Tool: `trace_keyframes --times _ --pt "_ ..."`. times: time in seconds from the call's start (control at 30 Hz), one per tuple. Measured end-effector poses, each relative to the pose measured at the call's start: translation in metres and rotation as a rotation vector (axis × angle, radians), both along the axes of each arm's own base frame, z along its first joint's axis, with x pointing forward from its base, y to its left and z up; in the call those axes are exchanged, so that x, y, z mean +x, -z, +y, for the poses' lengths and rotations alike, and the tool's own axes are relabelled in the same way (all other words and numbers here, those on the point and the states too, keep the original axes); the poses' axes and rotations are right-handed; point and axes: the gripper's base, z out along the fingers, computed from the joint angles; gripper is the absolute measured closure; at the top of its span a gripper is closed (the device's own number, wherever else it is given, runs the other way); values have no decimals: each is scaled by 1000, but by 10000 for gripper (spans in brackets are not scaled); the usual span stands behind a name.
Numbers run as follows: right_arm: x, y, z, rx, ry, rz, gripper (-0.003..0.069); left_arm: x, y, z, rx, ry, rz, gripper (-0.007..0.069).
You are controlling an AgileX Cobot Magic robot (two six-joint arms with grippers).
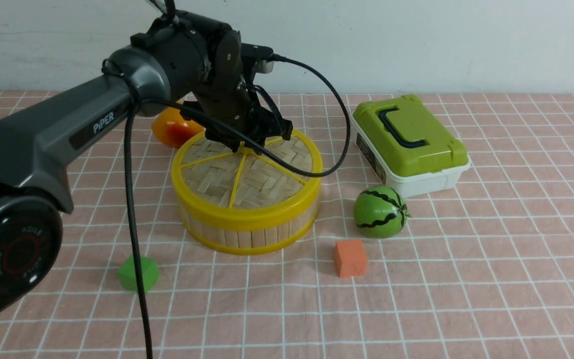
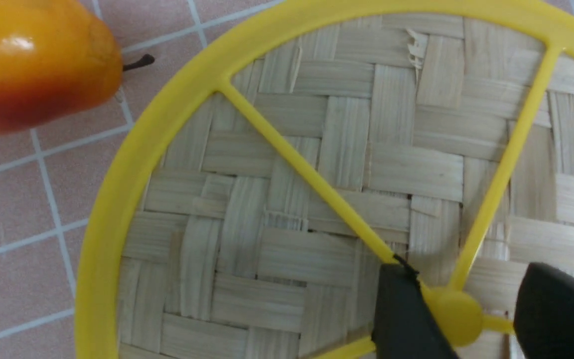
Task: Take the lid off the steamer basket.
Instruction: Use the left arm to lift the lid of the steamer, then use the left arm to place the steamer lid on the table
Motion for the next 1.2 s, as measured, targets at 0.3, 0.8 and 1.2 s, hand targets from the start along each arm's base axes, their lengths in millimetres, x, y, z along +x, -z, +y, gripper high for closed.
trace_keyframes --times 0.3,0.8,1.2 --pt "0 0 0 0 0 0 418 0 0 0 -1 0 -3 480" --pt "0 0 0 0 0 0 418 -8 -27 3 -46 -34 -36 515" --pt "0 0 0 0 0 0 418 -71 -167 65 143 -144 -360 515"
